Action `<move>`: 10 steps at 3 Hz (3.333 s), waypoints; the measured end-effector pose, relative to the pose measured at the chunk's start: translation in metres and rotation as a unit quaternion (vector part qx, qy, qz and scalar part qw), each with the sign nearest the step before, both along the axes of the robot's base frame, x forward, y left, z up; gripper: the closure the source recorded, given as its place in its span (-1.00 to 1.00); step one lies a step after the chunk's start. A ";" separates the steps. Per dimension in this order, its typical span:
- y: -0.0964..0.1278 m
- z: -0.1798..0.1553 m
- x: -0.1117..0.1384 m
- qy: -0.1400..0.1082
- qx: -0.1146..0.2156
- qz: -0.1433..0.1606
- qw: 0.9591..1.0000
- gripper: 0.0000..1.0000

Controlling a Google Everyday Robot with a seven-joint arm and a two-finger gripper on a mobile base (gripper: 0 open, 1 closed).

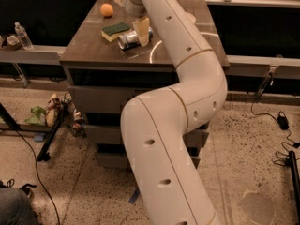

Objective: Place redbull can into paper bowl

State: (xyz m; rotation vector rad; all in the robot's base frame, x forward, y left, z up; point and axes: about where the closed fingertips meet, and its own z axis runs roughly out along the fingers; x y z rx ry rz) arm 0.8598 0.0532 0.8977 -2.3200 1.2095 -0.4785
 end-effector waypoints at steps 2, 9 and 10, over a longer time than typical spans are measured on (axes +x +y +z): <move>0.010 -0.035 0.003 0.027 0.010 0.010 1.000 -0.71; -0.042 0.043 0.008 -0.060 0.040 0.007 0.997 1.00; -0.063 0.070 0.021 -0.109 0.000 -0.028 0.994 1.00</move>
Offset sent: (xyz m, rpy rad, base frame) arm 0.1101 0.0077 0.0096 0.0245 0.0966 0.0314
